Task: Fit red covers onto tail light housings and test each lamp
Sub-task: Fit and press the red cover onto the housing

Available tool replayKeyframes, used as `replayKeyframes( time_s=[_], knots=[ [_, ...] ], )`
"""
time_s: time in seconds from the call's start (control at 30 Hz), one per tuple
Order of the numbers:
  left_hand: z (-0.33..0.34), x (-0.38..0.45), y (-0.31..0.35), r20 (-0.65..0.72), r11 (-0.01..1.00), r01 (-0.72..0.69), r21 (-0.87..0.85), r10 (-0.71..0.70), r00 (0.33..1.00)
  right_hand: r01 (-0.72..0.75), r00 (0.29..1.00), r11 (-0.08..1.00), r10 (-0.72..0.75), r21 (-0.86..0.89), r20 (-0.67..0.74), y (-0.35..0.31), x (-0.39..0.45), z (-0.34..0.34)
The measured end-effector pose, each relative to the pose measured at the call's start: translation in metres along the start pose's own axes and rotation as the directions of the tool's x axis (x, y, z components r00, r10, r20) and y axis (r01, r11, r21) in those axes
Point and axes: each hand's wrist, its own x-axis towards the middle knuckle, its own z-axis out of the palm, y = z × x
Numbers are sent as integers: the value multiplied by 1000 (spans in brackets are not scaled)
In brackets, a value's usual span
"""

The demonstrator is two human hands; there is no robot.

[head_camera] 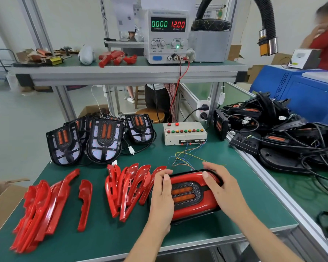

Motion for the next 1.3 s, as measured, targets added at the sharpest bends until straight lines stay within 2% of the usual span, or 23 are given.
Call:
replayKeyframes(
  time_s=[0.1, 0.27, 0.43, 0.6, 0.77, 1.07, 1.3],
  knots=[
    [-1, -1, 1, -17, 1000, -7, 21, 7, 1000, -70, 997, 997, 69, 22, 43, 0, 2, -1],
    [0, 2, -1, -65, 998, 33, 45, -30, 997, -220, 975, 963, 214, 157, 56, 1, 6, -1],
    [-6, 2, -4, -15, 993, 3, 121, -2, 1000, -451, 889, 864, 413, 224, 199, 0, 10, -4],
    [-6, 1, -7, -16, 990, 60, 129, -58, 998, -543, 831, 813, 483, 212, 277, -1, 14, -7],
    [-5, 1, -6, -16, 992, 86, 97, -85, 996, -600, 795, 756, 523, 262, 308, 2, 14, -5],
    [-4, 1, -7, 2, 992, 63, 108, -63, 998, -586, 807, 751, 506, 303, 306, 2, 15, -6],
    [-4, 0, -7, 7, 987, 82, 139, -83, 996, -616, 785, 724, 528, 311, 324, 5, 13, -8]
  ],
)
